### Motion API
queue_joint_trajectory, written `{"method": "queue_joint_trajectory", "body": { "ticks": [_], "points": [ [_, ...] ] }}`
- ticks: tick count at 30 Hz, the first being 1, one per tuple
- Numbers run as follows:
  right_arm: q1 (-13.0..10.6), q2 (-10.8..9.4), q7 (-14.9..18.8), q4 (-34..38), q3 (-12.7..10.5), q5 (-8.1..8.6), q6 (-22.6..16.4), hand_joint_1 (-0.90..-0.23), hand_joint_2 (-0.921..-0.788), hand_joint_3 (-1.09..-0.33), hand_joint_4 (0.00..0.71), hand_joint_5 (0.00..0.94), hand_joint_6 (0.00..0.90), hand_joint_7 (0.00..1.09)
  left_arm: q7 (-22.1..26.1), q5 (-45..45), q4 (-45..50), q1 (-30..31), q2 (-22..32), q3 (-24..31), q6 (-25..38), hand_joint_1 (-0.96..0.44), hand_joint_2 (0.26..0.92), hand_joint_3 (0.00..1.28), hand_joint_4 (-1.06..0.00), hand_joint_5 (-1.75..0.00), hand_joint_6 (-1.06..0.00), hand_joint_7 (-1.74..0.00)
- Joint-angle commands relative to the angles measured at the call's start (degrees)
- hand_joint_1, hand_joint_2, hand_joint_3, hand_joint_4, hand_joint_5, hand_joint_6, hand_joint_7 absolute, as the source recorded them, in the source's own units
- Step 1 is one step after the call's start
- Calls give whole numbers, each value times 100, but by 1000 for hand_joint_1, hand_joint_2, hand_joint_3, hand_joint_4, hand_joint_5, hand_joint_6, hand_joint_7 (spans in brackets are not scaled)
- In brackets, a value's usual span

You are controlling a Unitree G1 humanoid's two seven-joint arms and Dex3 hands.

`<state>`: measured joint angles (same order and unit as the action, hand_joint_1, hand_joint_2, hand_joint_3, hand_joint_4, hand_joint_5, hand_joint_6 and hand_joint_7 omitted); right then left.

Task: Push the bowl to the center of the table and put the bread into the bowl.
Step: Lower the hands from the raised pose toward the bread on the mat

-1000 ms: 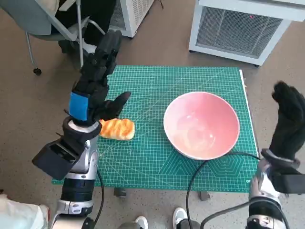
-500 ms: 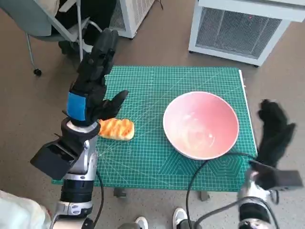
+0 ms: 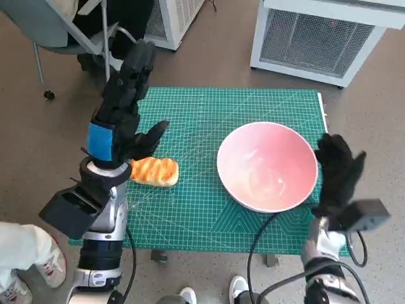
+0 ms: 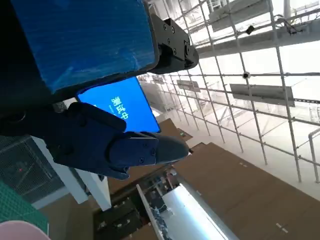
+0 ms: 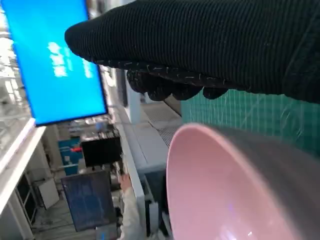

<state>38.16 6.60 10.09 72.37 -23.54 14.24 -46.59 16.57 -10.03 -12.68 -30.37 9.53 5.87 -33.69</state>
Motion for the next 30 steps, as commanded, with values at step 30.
{"method": "queue_joint_trajectory", "body": {
  "ticks": [30],
  "points": [
    [1393, -432, -414, 370, 71, -331, 1199, -563, -921, -894, 181, 1, 12, 566, -18, 64, 339, 272, 241, 185, 76, -584, 921, 313, -170, -3, -335, -2]
  ]
}}
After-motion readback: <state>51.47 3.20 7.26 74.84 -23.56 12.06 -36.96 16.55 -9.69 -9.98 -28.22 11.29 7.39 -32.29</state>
